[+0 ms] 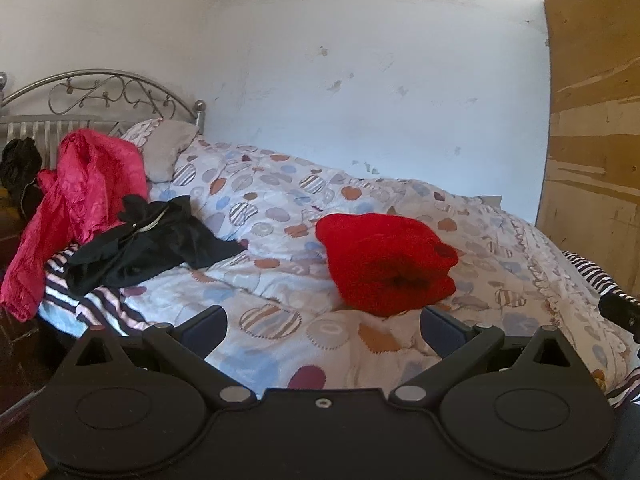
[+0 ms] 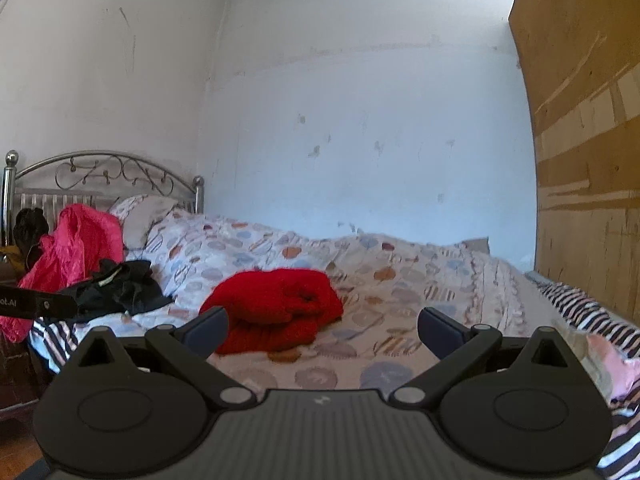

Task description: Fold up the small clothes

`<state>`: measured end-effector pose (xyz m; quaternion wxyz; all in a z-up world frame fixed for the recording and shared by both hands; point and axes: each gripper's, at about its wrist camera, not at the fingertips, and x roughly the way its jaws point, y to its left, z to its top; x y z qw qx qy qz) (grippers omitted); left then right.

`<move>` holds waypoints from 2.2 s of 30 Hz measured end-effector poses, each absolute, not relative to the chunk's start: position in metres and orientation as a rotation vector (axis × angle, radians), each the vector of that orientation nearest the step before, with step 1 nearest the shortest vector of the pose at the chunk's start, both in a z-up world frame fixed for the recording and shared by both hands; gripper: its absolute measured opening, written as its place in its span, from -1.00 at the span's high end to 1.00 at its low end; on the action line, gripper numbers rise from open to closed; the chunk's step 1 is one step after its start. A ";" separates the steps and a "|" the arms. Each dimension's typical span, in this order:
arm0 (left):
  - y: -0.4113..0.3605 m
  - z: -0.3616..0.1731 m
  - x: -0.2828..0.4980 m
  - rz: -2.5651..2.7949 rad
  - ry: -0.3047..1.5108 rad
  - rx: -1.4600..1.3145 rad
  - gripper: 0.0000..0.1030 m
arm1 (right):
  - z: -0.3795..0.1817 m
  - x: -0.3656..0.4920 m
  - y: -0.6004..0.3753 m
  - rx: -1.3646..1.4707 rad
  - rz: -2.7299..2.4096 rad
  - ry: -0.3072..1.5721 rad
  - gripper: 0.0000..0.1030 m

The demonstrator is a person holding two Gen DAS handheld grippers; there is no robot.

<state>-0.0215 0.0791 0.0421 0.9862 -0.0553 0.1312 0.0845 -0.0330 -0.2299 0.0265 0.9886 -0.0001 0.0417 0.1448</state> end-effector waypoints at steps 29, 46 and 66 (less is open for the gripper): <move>0.077 0.037 -0.022 0.181 0.273 -0.091 -0.99 | 0.021 -0.034 -0.238 0.023 0.286 0.104 -1.00; 0.077 0.037 -0.023 0.182 0.274 -0.090 -0.99 | 0.021 -0.033 -0.239 0.023 0.286 0.103 -1.00; 0.077 0.037 -0.023 0.181 0.275 -0.090 -0.99 | 0.021 -0.033 -0.238 0.025 0.286 0.103 -1.00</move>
